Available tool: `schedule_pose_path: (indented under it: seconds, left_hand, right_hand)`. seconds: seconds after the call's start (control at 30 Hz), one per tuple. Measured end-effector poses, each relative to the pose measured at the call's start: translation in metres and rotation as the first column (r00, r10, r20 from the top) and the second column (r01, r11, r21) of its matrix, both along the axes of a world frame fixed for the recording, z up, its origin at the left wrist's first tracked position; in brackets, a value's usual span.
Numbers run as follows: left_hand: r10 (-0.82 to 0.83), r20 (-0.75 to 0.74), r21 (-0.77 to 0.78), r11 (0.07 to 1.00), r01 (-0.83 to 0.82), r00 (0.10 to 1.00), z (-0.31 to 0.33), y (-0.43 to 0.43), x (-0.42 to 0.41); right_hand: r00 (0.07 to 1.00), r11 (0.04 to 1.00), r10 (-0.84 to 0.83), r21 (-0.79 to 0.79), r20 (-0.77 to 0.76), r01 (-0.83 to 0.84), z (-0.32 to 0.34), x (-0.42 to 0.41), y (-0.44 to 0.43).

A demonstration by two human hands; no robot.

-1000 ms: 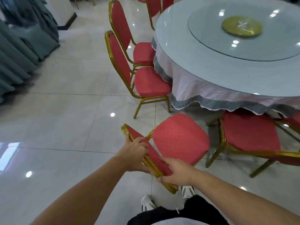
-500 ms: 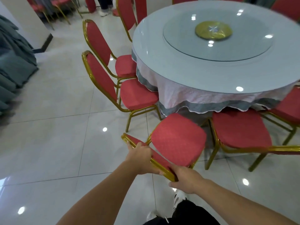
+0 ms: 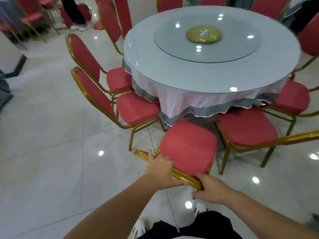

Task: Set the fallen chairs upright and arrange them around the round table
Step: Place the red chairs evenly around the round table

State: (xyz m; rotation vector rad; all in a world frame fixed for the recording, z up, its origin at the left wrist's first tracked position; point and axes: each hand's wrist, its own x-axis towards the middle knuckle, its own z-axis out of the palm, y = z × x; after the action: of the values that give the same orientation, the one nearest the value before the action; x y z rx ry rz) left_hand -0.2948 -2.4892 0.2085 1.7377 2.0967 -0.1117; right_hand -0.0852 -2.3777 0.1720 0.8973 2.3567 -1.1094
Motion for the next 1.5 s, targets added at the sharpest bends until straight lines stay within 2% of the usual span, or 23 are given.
schedule_pose_path:
  seconds: [0.1,0.23,0.43,0.6,0.7,0.77,0.83,1.17,1.5]
  left_hand:
    - [-0.106,-0.001,0.019,0.994,0.106,0.994,-0.006,-0.013,-0.020]
    - [-0.038,0.033,0.042,0.998,0.037,0.999,-0.010,-0.020,-0.060]
    - [-0.014,0.016,-0.047,0.999,0.014,1.000,-0.018,-0.018,-0.100]
    - [-0.013,0.001,-0.220,0.976,0.013,1.000,-0.023,0.003,-0.101]
    - [-0.047,-0.053,-0.327,0.945,0.027,0.997,-0.031,0.019,-0.102]
    - [-0.050,-0.049,-0.356,0.934,0.029,0.998,-0.038,0.028,-0.102]
    - [-0.030,-0.022,-0.373,0.928,0.019,0.999,-0.042,0.033,-0.104]
    - [0.138,0.016,-0.291,0.948,-0.128,0.990,-0.047,0.058,-0.130]
    - [0.157,0.024,-0.266,0.953,-0.145,0.987,-0.049,0.082,-0.129]
  right_hand:
    - [0.985,0.981,-0.170,0.095,0.008,0.169,-0.001,-0.003,-0.025]
    - [0.927,0.909,-0.376,0.192,-0.001,0.369,0.002,-0.014,-0.051]
    - [0.863,0.815,-0.505,0.320,-0.019,0.483,-0.001,-0.020,-0.069]
    - [0.848,0.812,-0.527,0.332,0.063,0.480,0.004,-0.032,-0.066]
    - [0.859,0.839,-0.504,0.282,0.085,0.465,-0.003,-0.034,-0.055]
    - [0.867,0.849,-0.491,0.267,0.079,0.456,-0.012,-0.035,-0.045]
    - [0.870,0.841,-0.485,0.322,0.088,0.436,-0.018,-0.039,-0.043]
    - [0.895,0.854,-0.436,0.356,0.091,0.379,-0.016,-0.070,0.001]
    - [0.902,0.884,-0.416,0.280,0.112,0.373,-0.002,-0.070,0.034]
